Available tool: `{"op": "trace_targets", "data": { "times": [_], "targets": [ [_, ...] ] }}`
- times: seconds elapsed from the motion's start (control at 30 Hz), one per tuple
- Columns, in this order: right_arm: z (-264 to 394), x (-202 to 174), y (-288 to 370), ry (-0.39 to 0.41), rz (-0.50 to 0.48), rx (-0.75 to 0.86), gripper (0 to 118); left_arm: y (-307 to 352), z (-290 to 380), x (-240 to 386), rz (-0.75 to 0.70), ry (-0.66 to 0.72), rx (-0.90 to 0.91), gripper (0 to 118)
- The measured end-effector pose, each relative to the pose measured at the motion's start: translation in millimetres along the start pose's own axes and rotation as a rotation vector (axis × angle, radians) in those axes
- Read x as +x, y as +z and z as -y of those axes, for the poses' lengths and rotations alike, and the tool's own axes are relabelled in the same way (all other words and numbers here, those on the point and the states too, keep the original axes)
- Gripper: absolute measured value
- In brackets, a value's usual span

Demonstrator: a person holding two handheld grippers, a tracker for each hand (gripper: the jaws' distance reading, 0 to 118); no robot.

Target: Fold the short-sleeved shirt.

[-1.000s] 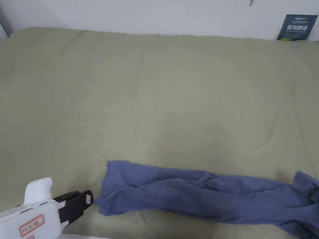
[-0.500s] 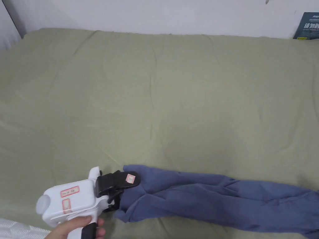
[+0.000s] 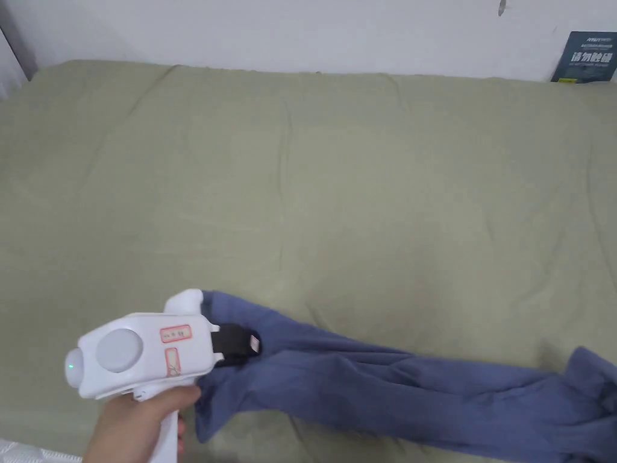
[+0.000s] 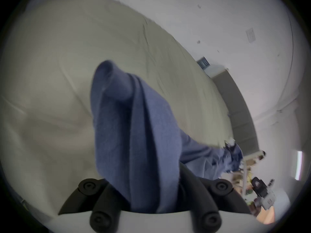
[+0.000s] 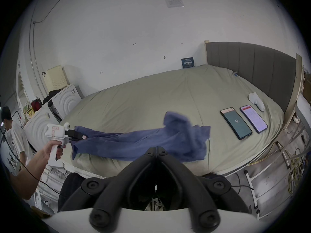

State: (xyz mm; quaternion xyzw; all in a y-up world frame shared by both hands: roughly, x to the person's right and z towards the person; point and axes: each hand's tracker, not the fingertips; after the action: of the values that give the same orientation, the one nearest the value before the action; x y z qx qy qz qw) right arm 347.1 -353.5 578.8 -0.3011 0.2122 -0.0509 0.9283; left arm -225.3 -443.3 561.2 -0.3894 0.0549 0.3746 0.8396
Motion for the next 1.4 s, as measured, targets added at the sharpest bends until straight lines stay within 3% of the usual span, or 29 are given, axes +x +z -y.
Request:
{"op": "trace_targets", "data": {
  "times": [0.1,0.2,0.3,0.43,0.57,0.67,0.7,0.73,0.77,0.83,1.0,1.03,1.1,1.13,1.17,1.2,1.23,1.33,1.4],
  "targets": [
    [0,-1,1,0.001,-0.025,0.007,0,21,-22,-15,-0.182,-0.068,0.025,2],
    [2,-3,-1,0.012,-0.044,0.013,0,40,-31,-26,-0.275,-0.073,0.031,2],
    [3,-10,-8,0.008,-0.065,0.005,0,52,-16,12,-0.255,-0.073,0.02,2],
    [10,-9,-14,-0.013,-0.088,0.002,0,52,13,81,-0.089,-0.141,0.042,4],
    [16,-8,-14,-0.034,-0.134,0.008,0,2,45,118,-0.1,-0.28,0.023,9],
    [19,-8,-10,-0.044,-0.133,0.016,0,-54,62,121,-0.153,-0.232,-0.053,14],
    [21,-7,-8,-0.05,-0.136,0.017,0,-65,64,118,-0.155,-0.232,-0.059,26],
    [22,-5,-7,-0.057,-0.136,0.018,0,-73,63,115,-0.137,-0.216,-0.069,64],
    [23,-4,-6,-0.062,-0.135,0.017,0,-77,60,110,-0.056,-0.174,-0.111,91],
    [25,-1,-4,-0.069,-0.138,0.008,0,-62,56,111,0.107,-0.103,-0.105,118],
    [30,2,-7,-0.072,-0.134,0.001,0,31,28,109,0.308,-0.124,0.148,118],
    [31,2,-8,-0.072,-0.132,0.0,0,47,26,109,0.28,-0.135,0.216,118],
    [32,4,-11,-0.082,-0.135,-0.002,0,65,21,86,0.09,-0.167,0.337,111],
    [33,4,-12,-0.09,-0.14,-0.002,0,64,18,77,-0.002,-0.171,0.331,78],
    [33,4,-13,-0.095,-0.145,-0.004,0,59,17,68,-0.062,-0.181,0.268,32],
    [33,3,-15,-0.098,-0.149,-0.009,0,52,18,59,-0.087,-0.169,0.238,8],
    [33,2,-16,-0.098,-0.153,-0.015,0,41,21,52,-0.11,-0.161,0.202,9],
    [34,0,-19,-0.094,-0.162,-0.025,0,4,34,50,0.08,-0.131,0.049,9],
    [35,0,-19,-0.094,-0.16,-0.027,0,-18,49,69,0.128,-0.165,0.015,9]
  ]
}}
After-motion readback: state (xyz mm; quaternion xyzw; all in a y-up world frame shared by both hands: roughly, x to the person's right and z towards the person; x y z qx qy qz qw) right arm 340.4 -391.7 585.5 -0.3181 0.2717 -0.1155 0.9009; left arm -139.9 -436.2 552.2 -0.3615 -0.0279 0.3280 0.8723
